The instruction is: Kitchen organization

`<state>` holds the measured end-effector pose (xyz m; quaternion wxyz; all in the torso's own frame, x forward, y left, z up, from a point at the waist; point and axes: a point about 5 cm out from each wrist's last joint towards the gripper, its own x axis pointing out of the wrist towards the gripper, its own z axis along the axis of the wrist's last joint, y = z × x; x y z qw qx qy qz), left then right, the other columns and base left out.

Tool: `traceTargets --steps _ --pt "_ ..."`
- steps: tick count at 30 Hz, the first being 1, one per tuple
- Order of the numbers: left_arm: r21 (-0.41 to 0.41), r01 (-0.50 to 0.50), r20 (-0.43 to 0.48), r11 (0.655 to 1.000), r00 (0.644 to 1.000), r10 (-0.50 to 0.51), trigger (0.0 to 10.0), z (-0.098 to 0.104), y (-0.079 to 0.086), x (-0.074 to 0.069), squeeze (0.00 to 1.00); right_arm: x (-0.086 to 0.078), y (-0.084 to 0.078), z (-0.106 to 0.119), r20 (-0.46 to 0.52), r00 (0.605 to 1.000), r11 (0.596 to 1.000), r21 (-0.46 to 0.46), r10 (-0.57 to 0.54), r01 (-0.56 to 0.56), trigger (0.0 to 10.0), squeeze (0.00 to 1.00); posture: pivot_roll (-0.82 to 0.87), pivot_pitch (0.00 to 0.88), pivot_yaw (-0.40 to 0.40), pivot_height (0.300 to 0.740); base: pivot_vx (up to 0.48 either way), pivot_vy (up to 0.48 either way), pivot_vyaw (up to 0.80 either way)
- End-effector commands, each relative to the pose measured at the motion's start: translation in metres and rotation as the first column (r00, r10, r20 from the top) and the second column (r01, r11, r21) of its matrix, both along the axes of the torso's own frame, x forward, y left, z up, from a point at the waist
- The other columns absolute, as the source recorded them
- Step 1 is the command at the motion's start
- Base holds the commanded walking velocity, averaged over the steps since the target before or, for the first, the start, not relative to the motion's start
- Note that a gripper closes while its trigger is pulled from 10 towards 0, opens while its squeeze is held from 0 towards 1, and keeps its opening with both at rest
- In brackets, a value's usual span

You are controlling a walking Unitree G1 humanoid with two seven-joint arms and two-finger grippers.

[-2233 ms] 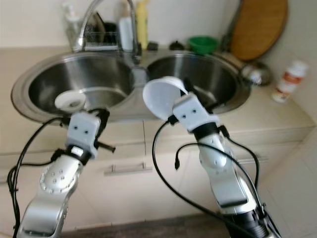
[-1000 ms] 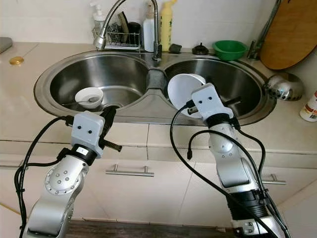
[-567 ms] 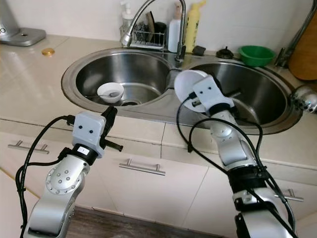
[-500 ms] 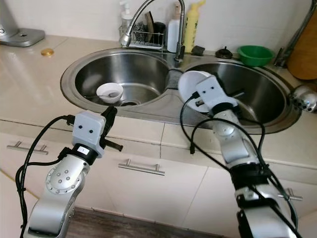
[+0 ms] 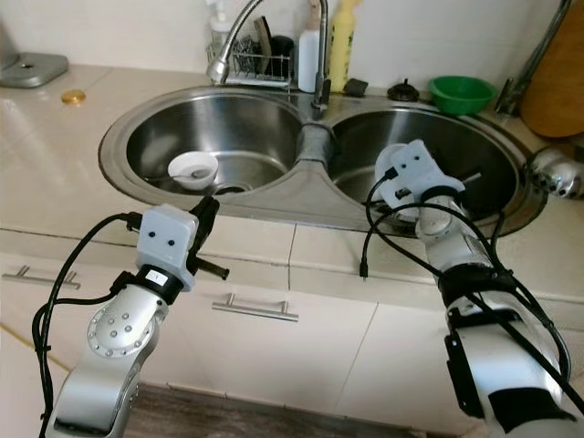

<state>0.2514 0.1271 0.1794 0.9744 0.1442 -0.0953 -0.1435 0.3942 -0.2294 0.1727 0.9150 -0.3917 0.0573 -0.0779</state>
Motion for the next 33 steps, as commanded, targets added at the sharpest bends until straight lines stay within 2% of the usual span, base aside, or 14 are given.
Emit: traceTargets --steps 1,5,7,10,11,18,19,20,21,22,33 --pt "0.0 0.012 0.004 1.0 1.0 -0.012 10.0 0.001 -0.002 -0.001 0.0 0.001 -0.004 0.002 -0.034 0.999 1.0 0.022 -0.011 0.012 10.0 0.0 0.17 0.0 -0.057 0.74 0.0 0.0 0.0" --pt "-0.001 0.011 0.004 1.0 1.0 -0.011 10.0 0.001 -0.002 -0.002 0.0 0.003 -0.004 0.002 -0.05 0.999 1.0 0.012 -0.003 0.004 10.0 0.0 0.18 0.0 -0.06 0.74 0.0 0.0 0.0" --pt "-0.002 0.011 0.003 1.0 1.0 -0.011 10.0 0.001 -0.003 -0.002 0.0 0.002 -0.003 -0.003 -0.095 0.995 1.0 0.007 0.012 -0.011 10.0 0.12 0.17 0.0 -0.058 0.74 0.0 0.0 0.0" --pt "-0.003 0.014 0.001 1.0 1.0 -0.014 10.0 0.001 -0.003 -0.002 0.0 0.002 -0.002 -0.006 -0.125 0.992 1.0 0.011 0.03 -0.029 10.0 0.15 0.17 0.0 -0.058 0.74 0.0 0.0 0.0" --pt "-0.002 0.015 0.0 1.0 1.0 -0.015 10.0 0.001 -0.003 -0.002 0.0 0.002 -0.001 -0.007 -0.135 0.99 0.999 0.01 0.04 -0.039 10.0 0.22 0.17 0.0 -0.058 0.74 0.0 0.0 0.0" --pt "-0.002 0.018 -0.005 1.0 1.0 -0.018 10.0 0.0 -0.004 -0.001 0.0 0.0 0.002 -0.016 -0.189 0.979 0.997 0.038 0.079 -0.073 10.0 0.25 0.17 0.0 -0.057 0.74 0.0 0.0 0.0" --pt "-0.002 0.018 -0.006 1.0 1.0 -0.018 10.0 0.0 -0.004 -0.001 0.0 -0.001 0.003 -0.02 -0.213 0.973 0.996 0.048 0.084 -0.075 10.0 0.7 0.17 0.0 -0.057 0.74 0.0 0.0 0.0" --pt "-0.002 0.018 -0.006 1.0 1.0 -0.018 10.0 0.0 -0.004 -0.001 0.0 -0.001 0.003 -0.02 -0.213 0.973 0.996 0.048 0.084 -0.075 10.0 0.7 0.17 0.0 -0.057 0.74 0.0 0.0 0.0" --pt "-0.001 0.018 -0.006 1.0 1.0 -0.018 10.0 0.0 -0.004 -0.001 0.0 -0.002 0.003 -0.021 -0.219 0.972 0.996 0.051 0.085 -0.075 10.0 0.93 0.17 0.0 -0.057 0.74 0.0 0.0 0.0" --pt "-0.001 0.017 -0.007 1.0 1.0 -0.017 10.0 0.0 -0.004 -0.001 0.0 -0.003 0.003 -0.024 -0.228 0.97 0.995 0.065 0.089 -0.076 10.0 1.0 0.16 0.0 -0.055 0.74 0.0 0.0 0.0" --pt "0.003 0.019 -0.01 1.0 1.0 -0.019 10.0 -0.001 -0.004 0.0 0.0 -0.005 0.003 -0.027 -0.233 0.968 0.993 0.086 0.097 -0.079 10.0 1.0 0.16 0.0 -0.053 0.74 0.0 0.0 0.0"
